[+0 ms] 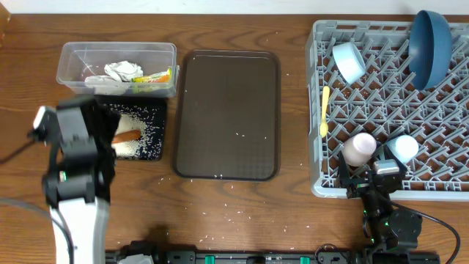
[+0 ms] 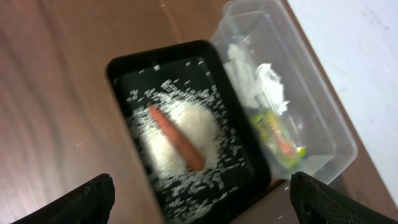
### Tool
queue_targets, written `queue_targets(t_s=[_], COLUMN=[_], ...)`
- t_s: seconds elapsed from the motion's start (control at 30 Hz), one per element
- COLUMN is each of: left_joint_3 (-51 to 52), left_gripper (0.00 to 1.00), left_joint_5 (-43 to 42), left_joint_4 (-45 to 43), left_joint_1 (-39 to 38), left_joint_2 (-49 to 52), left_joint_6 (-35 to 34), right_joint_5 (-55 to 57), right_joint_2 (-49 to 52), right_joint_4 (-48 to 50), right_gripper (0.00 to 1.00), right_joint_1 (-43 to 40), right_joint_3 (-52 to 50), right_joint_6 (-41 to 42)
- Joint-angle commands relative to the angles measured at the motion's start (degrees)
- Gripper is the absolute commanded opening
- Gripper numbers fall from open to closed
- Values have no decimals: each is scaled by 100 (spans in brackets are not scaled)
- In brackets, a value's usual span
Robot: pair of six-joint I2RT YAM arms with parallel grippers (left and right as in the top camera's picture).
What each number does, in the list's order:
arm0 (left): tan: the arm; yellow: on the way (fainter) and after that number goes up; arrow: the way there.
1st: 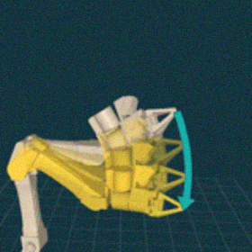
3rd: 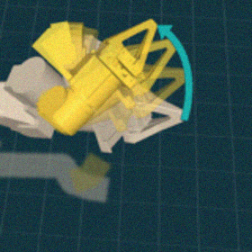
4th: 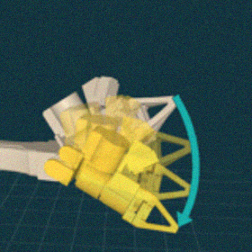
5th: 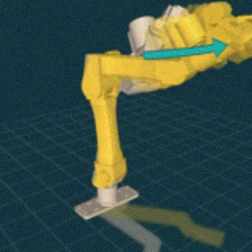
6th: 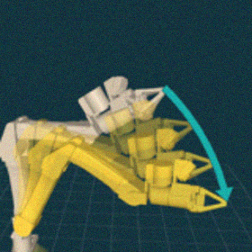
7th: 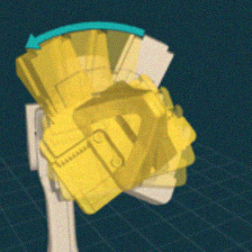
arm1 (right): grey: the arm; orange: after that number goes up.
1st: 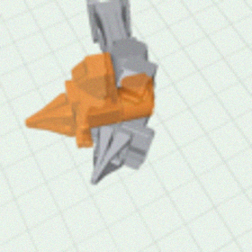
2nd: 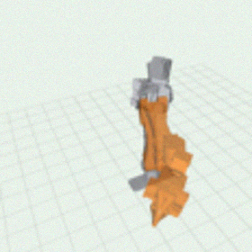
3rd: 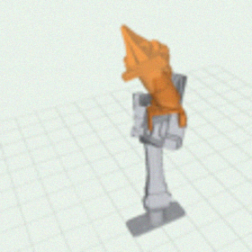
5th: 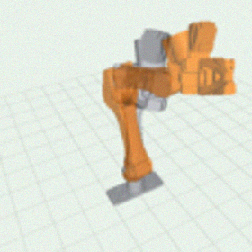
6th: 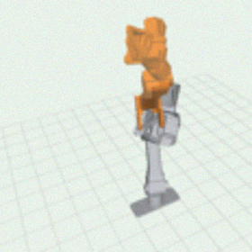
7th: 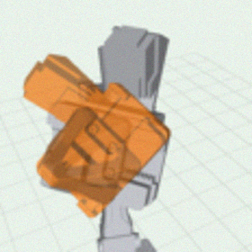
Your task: Sort waste into correct bins and load items into the dishwasher rack
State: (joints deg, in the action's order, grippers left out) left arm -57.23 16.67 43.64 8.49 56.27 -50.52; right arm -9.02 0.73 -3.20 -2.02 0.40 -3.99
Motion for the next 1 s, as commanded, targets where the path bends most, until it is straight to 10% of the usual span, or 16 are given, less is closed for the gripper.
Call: queue_targets(t_s=[0.0,0.77,0.97], left_joint_3=[533,1349,3051], left_gripper=[91,91,92], left_joint_5=[44,13,-1838], left_joint_4=[61,815,-2599], left_joint_1=[-81,-483,-627], left_joint_2=[-680,-3095,-4070], left_joint_6=[98,151,4133], right_joint_5=[-24,-24,-24], right_joint_2=[-24,-24,-24], right_joint_4=[-26,-24,-26], right_gripper=[99,99,99], right_joint_1=[7,7,7], right_joint_3=[-9,-9,-9], right_joint_6=[72,72,72])
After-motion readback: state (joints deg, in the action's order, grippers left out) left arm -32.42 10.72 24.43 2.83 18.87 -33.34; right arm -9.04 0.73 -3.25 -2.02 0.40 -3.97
